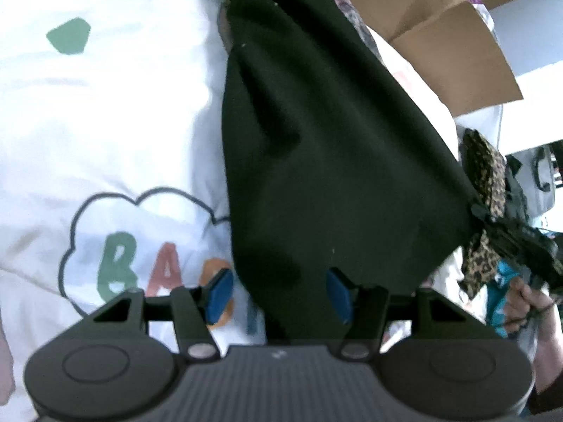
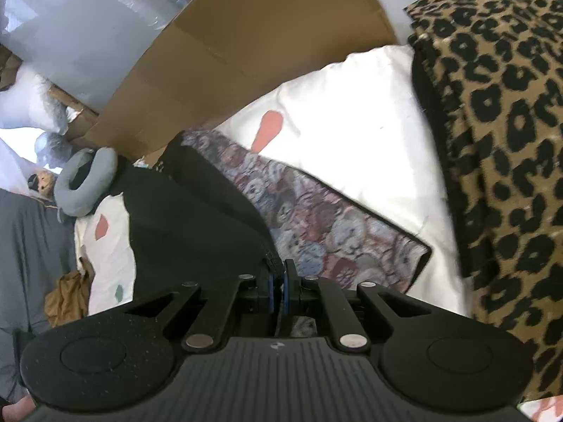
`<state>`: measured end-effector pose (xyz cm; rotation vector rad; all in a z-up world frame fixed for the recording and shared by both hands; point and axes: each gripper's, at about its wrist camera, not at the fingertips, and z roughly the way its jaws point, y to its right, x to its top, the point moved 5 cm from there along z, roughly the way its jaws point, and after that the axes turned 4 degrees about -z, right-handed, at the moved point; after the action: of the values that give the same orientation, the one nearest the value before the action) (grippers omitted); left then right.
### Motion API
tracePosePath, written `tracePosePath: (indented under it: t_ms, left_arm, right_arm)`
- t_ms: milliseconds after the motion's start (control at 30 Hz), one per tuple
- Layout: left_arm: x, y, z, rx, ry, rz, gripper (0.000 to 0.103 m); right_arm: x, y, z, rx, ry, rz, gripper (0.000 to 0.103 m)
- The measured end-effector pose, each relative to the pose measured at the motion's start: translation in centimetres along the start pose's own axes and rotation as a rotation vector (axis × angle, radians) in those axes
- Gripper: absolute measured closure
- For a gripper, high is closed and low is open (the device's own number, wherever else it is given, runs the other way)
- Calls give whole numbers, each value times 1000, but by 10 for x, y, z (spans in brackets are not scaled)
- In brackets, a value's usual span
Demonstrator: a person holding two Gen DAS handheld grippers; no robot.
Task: Fold clothes
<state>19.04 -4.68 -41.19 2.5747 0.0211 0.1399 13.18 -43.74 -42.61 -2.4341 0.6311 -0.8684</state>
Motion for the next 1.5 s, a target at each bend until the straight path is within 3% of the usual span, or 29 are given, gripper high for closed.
tracePosePath:
  t_ms: [267, 633, 700, 800, 833, 967, 1400, 1500]
  left_arm:
    - [-22, -4, 8, -30, -95, -24, 41]
    - [-42, 2, 29, -173, -195, -63, 42]
    - [-46, 5, 35, -201, -217, -71, 45]
    - [-54, 3, 45, -194, -258, -69, 68]
    - [-53, -1, 47, -186, -267, -72, 80]
    - [-56, -9, 38, -209, -250, -115, 97]
    - [-43, 6, 10, -324, -227, -53, 102]
    - [-47, 19, 29, -313, -243, -48, 102]
  right_arm:
    - [6, 24, -1, -70, 26, 24, 100]
    - [-1, 44, 12, -116, 19, 38, 100]
    - [-2, 45, 13, -118, 19, 39, 100]
    - [-2, 45, 14, -118, 22, 44, 100]
    - [-2, 46, 14, -117, 23, 46, 100]
    - [-3, 47, 13, -113, 27, 51, 100]
    - [-1, 50, -7, -102, 72, 80, 100]
    - [0, 54, -7, -112, 76, 78, 100]
